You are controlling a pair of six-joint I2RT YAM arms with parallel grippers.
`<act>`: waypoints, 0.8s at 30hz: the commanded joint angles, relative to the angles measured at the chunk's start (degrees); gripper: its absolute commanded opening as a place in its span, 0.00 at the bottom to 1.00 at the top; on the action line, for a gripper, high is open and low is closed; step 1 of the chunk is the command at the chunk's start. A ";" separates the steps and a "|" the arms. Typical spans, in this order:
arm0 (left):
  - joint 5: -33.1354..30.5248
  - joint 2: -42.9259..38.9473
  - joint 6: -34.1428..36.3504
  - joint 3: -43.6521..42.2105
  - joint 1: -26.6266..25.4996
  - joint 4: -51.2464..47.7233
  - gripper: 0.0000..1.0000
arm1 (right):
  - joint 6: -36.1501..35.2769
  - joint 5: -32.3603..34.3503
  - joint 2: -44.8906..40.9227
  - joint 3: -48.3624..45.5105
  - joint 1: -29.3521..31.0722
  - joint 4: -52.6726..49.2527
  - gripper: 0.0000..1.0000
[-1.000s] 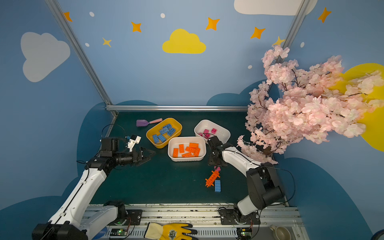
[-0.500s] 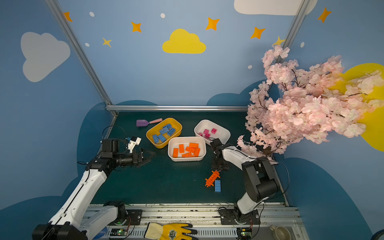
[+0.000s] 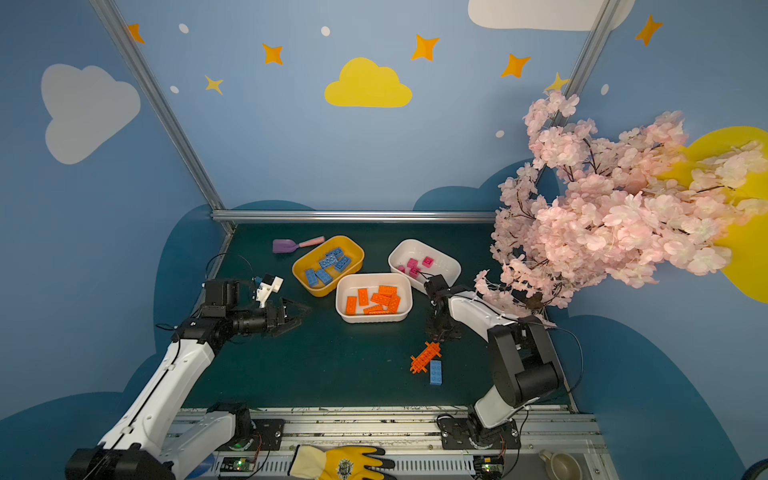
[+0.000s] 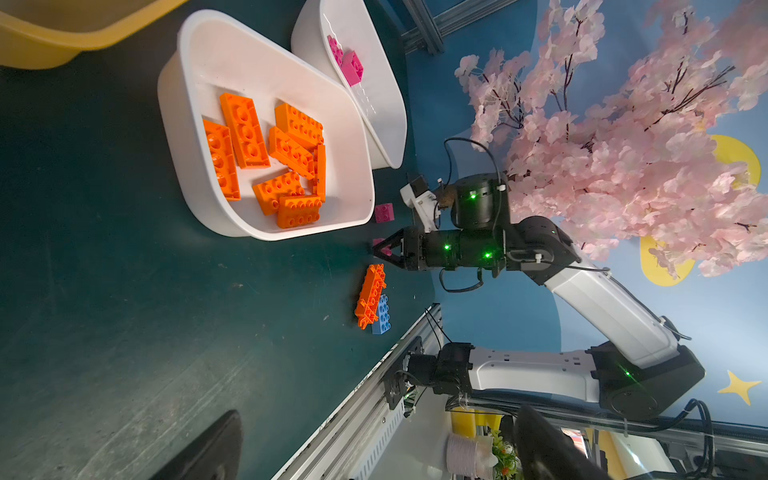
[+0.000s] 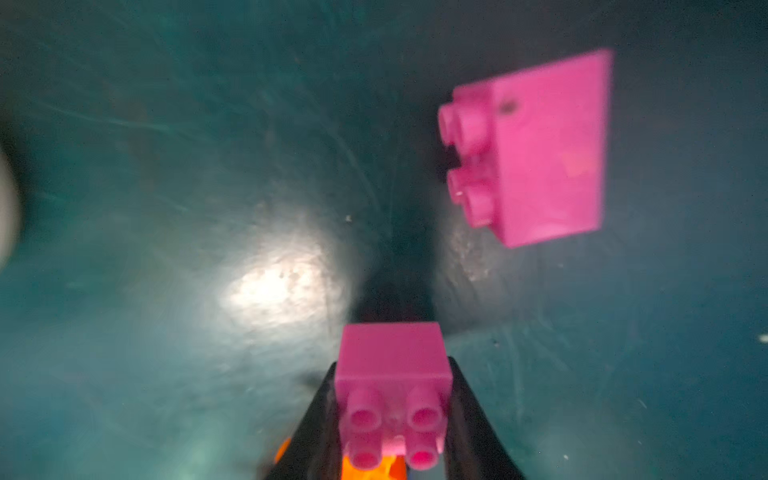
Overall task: Sort the legos into containers by color
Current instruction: 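Carry the pink brick into the far white bin and release it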
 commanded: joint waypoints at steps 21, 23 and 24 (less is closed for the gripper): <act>1.52 0.03 -1.80 2.04 0.10 1.05 1.00 | -2.59 0.48 36.14 56.77 -8.72 -12.32 0.20; 1.55 0.26 -1.81 2.01 0.15 1.06 1.00 | -1.96 -0.49 39.13 59.69 -9.46 -12.82 0.21; 1.55 0.28 -1.82 2.01 0.09 1.15 1.00 | -1.72 -1.13 40.42 61.18 -9.70 -13.25 0.24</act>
